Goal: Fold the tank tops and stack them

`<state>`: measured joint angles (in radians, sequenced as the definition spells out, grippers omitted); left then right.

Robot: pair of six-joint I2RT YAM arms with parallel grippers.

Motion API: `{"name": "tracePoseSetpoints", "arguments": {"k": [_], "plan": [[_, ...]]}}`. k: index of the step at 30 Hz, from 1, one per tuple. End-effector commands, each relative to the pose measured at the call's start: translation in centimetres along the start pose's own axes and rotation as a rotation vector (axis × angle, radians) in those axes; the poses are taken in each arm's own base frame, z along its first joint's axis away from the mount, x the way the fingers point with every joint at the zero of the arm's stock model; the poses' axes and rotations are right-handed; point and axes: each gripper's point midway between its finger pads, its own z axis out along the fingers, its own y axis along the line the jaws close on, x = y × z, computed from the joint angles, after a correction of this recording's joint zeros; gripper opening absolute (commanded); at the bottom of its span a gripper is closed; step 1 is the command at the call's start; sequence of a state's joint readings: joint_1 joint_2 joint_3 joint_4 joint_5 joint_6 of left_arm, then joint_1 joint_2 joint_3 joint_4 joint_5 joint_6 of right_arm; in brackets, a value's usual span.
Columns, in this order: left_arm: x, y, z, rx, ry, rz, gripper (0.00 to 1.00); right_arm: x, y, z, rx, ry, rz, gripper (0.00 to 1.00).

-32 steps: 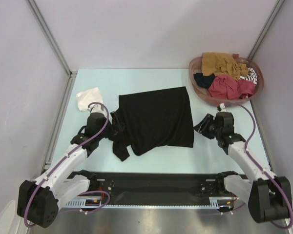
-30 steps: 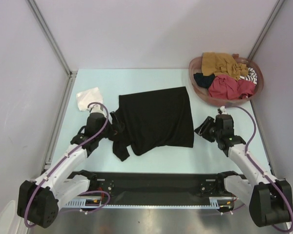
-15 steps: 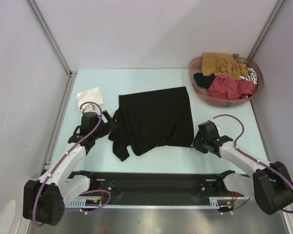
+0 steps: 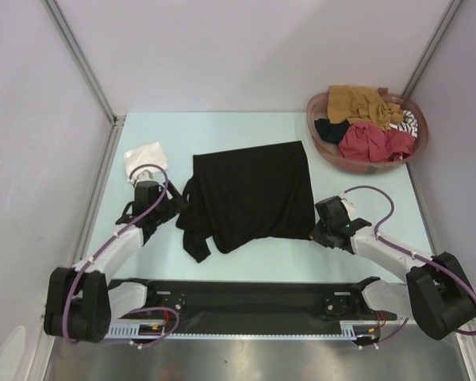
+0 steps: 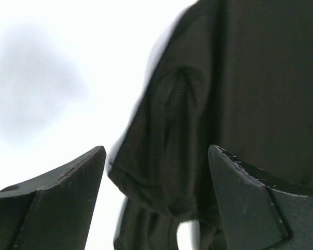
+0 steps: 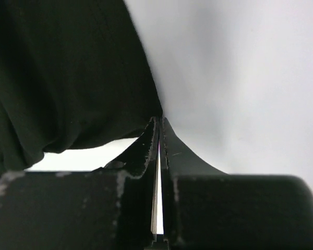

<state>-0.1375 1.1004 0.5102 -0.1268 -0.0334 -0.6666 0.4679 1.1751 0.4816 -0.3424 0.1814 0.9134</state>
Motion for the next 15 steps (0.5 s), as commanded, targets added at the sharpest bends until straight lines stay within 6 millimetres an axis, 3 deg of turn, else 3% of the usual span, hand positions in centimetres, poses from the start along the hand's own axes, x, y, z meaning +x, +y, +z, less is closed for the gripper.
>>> {"name": "tracePoseSetpoints", "arguments": {"k": [1, 3, 7, 11, 15], "plan": [[-0.2, -0.2, 1.6, 0.021, -0.011, -0.038, 0.83, -1.4, -1.3, -0.4, 0.076, -0.046, 0.027, 0.00], [0.6, 0.2, 2.4, 0.000, 0.023, -0.042, 0.80, -2.3, -2.3, -0.8, 0.096, -0.071, 0.055, 0.00], [0.1, -0.1, 3.8, 0.001, 0.022, -0.038, 0.74, -3.6, -4.7, -1.7, 0.137, -0.109, 0.094, 0.00], [-0.5, -0.6, 5.1, -0.020, 0.046, -0.026, 0.52, -4.4, -5.1, -2.4, 0.107, -0.135, 0.117, 0.00], [-0.7, 0.1, 6.4, -0.072, 0.050, -0.020, 0.45, -4.8, -5.7, -2.6, 0.117, -0.141, 0.117, 0.00]]}}
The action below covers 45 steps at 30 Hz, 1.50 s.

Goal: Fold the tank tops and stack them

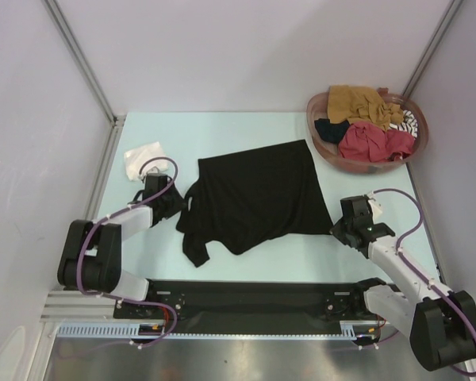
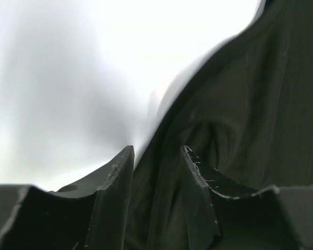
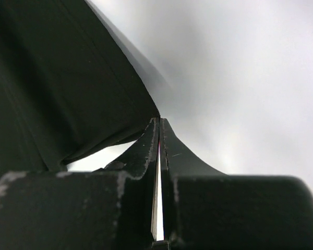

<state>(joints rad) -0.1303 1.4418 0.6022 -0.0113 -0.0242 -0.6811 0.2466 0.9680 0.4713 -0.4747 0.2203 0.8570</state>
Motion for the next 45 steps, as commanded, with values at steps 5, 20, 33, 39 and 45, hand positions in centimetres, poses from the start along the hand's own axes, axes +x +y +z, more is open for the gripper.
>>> {"name": "tracePoseSetpoints", "arguments": {"k": [5, 20, 33, 39, 45], "plan": [[-1.4, -0.6, 2.4, -0.010, -0.013, -0.009, 0.44, -0.2, -1.7, 0.0, 0.041, 0.008, -0.016, 0.00], [-9.4, 2.4, 1.8, -0.196, -0.132, -0.036, 0.00, -0.6, -1.9, -0.3, 0.026, 0.011, -0.004, 0.00], [-14.2, 1.3, -2.5, -0.203, -0.253, 0.010, 0.87, -0.6, -1.2, -0.1, -0.004, 0.019, -0.011, 0.00], [-6.6, -1.5, -7.3, 0.007, -0.218, 0.034, 0.84, -0.6, -1.0, 0.0, -0.010, 0.023, -0.014, 0.00], [0.7, -3.0, -11.8, 0.199, -0.173, -0.047, 0.80, -0.6, -0.7, 0.1, -0.022, 0.025, -0.008, 0.00]]}}
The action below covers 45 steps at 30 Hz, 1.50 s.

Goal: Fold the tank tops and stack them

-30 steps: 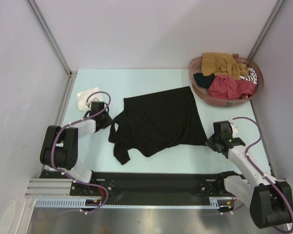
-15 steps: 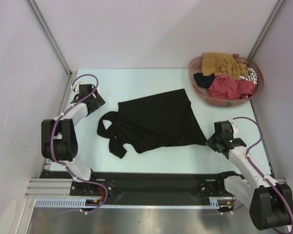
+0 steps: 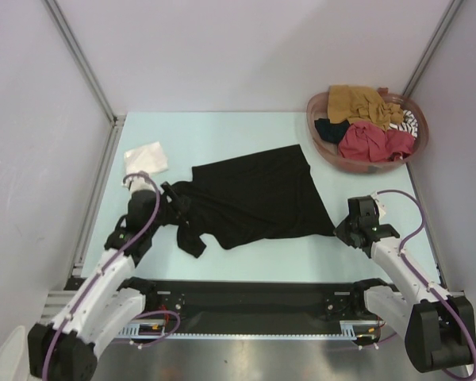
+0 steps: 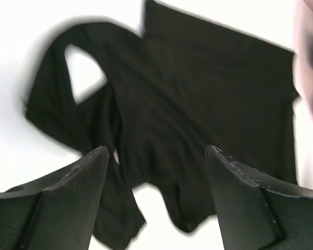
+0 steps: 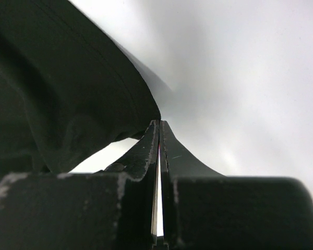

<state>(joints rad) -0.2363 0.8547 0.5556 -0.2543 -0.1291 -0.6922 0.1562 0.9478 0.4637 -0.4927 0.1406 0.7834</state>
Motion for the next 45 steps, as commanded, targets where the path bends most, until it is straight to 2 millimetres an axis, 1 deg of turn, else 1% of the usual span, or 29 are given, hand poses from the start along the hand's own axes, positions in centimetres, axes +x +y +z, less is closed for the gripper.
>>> {"name": "tracePoseSetpoints", "arguments": {"k": [1, 2, 3, 7, 10, 11, 13, 16, 19, 20, 22, 23, 25, 26, 27, 28, 29, 31, 32, 33, 34, 36, 37, 38, 39, 40, 41, 42, 45], "plan": [[3.7, 0.6, -1.8, 0.009, 0.063, -0.090, 0.81, -0.2, 0.4, 0.2, -0.020, -0.005, -0.004, 0.00], [4.4, 0.6, -2.5, 0.019, 0.076, -0.086, 0.81, -0.2, 0.4, 0.3, -0.023, -0.003, -0.004, 0.00], [5.3, 1.1, -2.5, 0.012, 0.096, -0.087, 0.81, -0.1, 0.4, 0.3, -0.023, -0.003, -0.006, 0.00], [7.8, 1.3, -2.4, 0.008, 0.186, -0.066, 0.81, -0.2, 0.4, 0.3, -0.023, -0.008, -0.005, 0.00], [9.8, 0.3, -1.9, 0.032, 0.276, -0.012, 0.78, -0.3, 0.4, 0.2, -0.023, -0.010, -0.005, 0.00], [10.5, -0.5, -1.9, 0.057, 0.296, 0.013, 0.78, -0.2, 0.4, 0.2, -0.022, -0.006, -0.004, 0.00], [11.9, -1.1, -1.7, 0.052, 0.344, 0.060, 0.78, -0.2, 0.4, 0.2, -0.022, -0.009, -0.001, 0.00], [13.1, -0.2, -1.3, -0.012, 0.377, 0.094, 0.78, -0.3, 0.3, 0.1, -0.021, -0.011, -0.001, 0.00], [13.6, 2.3, -1.2, -0.153, 0.376, 0.072, 0.78, -0.2, 0.3, 0.1, -0.024, -0.011, -0.004, 0.00], [13.1, 3.1, -1.0, -0.211, 0.343, 0.040, 0.77, -0.2, 0.3, 0.1, -0.022, -0.011, -0.004, 0.00], [13.6, 4.2, -1.0, -0.274, 0.353, 0.032, 0.69, -0.2, 0.3, 0.2, -0.023, -0.012, -0.002, 0.00], [13.6, 4.3, -1.0, -0.280, 0.353, 0.035, 0.66, -0.2, 0.2, 0.2, -0.022, -0.010, -0.001, 0.00], [13.7, 4.6, -0.9, -0.293, 0.357, 0.040, 0.55, -0.1, 0.3, 0.2, -0.024, -0.008, -0.001, 0.00], [13.6, 4.7, -1.0, -0.305, 0.350, 0.026, 0.47, -0.1, 0.3, 0.2, -0.022, -0.008, -0.001, 0.00], [12.9, 5.5, -1.1, -0.351, 0.306, 0.015, 0.31, -0.2, 0.3, 0.2, -0.022, -0.010, 0.001, 0.00], [13.0, 6.6, -1.8, -0.402, 0.307, 0.007, 0.25, -0.3, 0.3, 0.2, -0.025, -0.012, 0.002, 0.00], [12.3, 6.6, -2.1, -0.403, 0.262, -0.043, 0.24, -0.3, 0.3, 0.2, -0.025, -0.012, 0.004, 0.00], [11.1, 7.4, -2.7, -0.424, 0.200, -0.051, 0.23, -0.3, 0.3, 0.1, -0.026, -0.012, 0.010, 0.00], [10.2, 7.1, -3.0, -0.408, 0.164, -0.076, 0.23, -0.4, 0.3, 0.1, -0.025, -0.015, 0.011, 0.00], [9.8, 7.6, -3.4, -0.426, 0.154, -0.073, 0.22, -0.4, 0.2, 0.2, -0.023, -0.015, 0.014, 0.00], [8.8, 8.4, -3.6, -0.460, 0.116, -0.086, 0.22, -0.4, 0.1, 0.1, -0.020, -0.015, 0.016, 0.00], [7.0, 9.2, -4.2, -0.499, 0.070, -0.109, 0.19, -0.5, 0.1, 0.1, -0.022, -0.018, 0.023, 0.00], [6.1, 11.0, -5.0, -0.582, 0.038, -0.123, 0.19, -0.6, 0.1, 0.0, -0.024, -0.021, 0.026, 0.00], [5.3, 11.5, -5.4, -0.611, 0.010, -0.143, 0.21, -0.6, 0.1, 0.0, -0.028, -0.022, 0.026, 0.00], [4.7, 11.9, -5.9, -0.622, -0.015, -0.163, 0.32, -0.6, 0.2, -0.1, -0.034, -0.023, 0.028, 0.00], [4.2, 12.4, -6.2, -0.638, -0.036, -0.181, 0.39, -0.6, 0.2, -0.1, -0.035, -0.020, 0.029, 0.00], [4.0, 12.3, -6.2, -0.627, -0.045, -0.191, 0.74, -0.5, 0.3, -0.1, -0.040, -0.019, 0.029, 0.00], [3.6, 11.9, -6.2, -0.600, -0.061, -0.205, 0.88, -0.5, 0.3, -0.1, -0.039, -0.017, 0.030, 0.00], [3.2, 12.1, -6.5, -0.592, -0.079, -0.239, 0.93, -0.4, 0.2, -0.1, -0.040, -0.013, 0.029, 0.00]]}}
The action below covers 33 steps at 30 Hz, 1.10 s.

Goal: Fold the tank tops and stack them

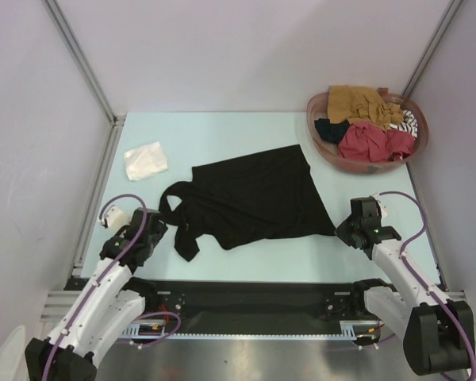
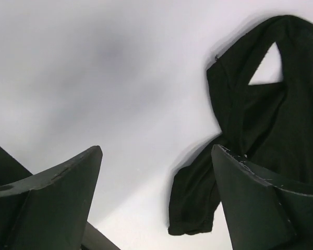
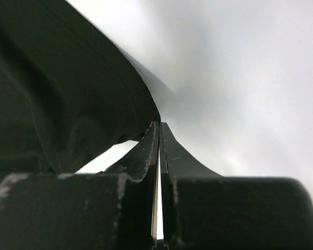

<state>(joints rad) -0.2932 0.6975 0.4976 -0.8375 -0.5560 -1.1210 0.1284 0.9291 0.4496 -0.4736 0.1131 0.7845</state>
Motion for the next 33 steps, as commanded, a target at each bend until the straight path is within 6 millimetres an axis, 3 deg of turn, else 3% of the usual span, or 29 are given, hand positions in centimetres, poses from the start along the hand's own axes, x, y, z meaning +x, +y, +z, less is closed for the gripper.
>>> {"name": "tracePoseSetpoints", "arguments": {"k": [1, 2, 3, 6, 9, 13, 15, 17, 22, 24, 28, 31, 32, 33], "plan": [[-2.2, -2.0, -0.9, 0.092, -0.057, -0.053, 0.93, -0.1, 0.2, -0.1, -0.020, -0.007, 0.000, 0.00], [-1.4, -2.9, -0.5, 0.166, -0.038, 0.102, 0.96, -0.1, 0.2, -0.1, -0.019, -0.006, -0.002, 0.00], [-0.2, -5.5, -1.2, 0.293, 0.033, 0.131, 0.96, -0.1, 0.2, -0.1, -0.019, -0.006, -0.003, 0.00], [2.1, -5.9, -1.0, 0.267, 0.136, 0.244, 0.97, -0.1, 0.4, 0.0, -0.028, -0.004, -0.001, 0.00], [5.1, -7.0, -2.4, 0.278, 0.169, 0.368, 0.97, -0.2, 0.6, 0.0, -0.031, -0.002, 0.003, 0.00], [8.5, -8.1, -3.5, 0.341, 0.241, 0.395, 0.94, -0.1, 0.5, 0.1, -0.026, 0.001, -0.001, 0.00], [10.2, -8.0, -3.9, 0.341, 0.262, 0.463, 0.92, -0.1, 0.4, 0.1, -0.024, 0.004, 0.000, 0.00], [10.5, -7.9, -4.0, 0.313, 0.242, 0.494, 0.92, -0.1, 0.5, 0.1, -0.028, 0.004, 0.004, 0.00], [11.9, -5.0, -2.0, 0.149, 0.245, 0.549, 0.94, -0.1, 0.6, 0.0, -0.033, 0.004, 0.004, 0.00], [11.8, -4.1, -1.5, 0.105, 0.232, 0.554, 0.89, -0.2, 0.7, 0.0, -0.035, 0.004, 0.004, 0.00], [11.0, -4.0, -1.3, 0.092, 0.207, 0.481, 0.70, -0.3, 0.7, -0.1, -0.034, -0.001, 0.001, 0.00], [10.8, -3.7, -0.5, 0.110, 0.234, 0.438, 0.37, -0.3, 0.6, -0.1, -0.033, 0.000, 0.002, 0.00], [10.8, -3.1, -0.2, 0.113, 0.241, 0.422, 0.09, -0.2, 0.6, -0.1, -0.032, 0.001, 0.001, 0.00], [10.5, -2.9, 0.2, 0.104, 0.259, 0.379, 0.00, -0.3, 0.6, -0.1, -0.034, -0.001, 0.002, 0.00]]}}
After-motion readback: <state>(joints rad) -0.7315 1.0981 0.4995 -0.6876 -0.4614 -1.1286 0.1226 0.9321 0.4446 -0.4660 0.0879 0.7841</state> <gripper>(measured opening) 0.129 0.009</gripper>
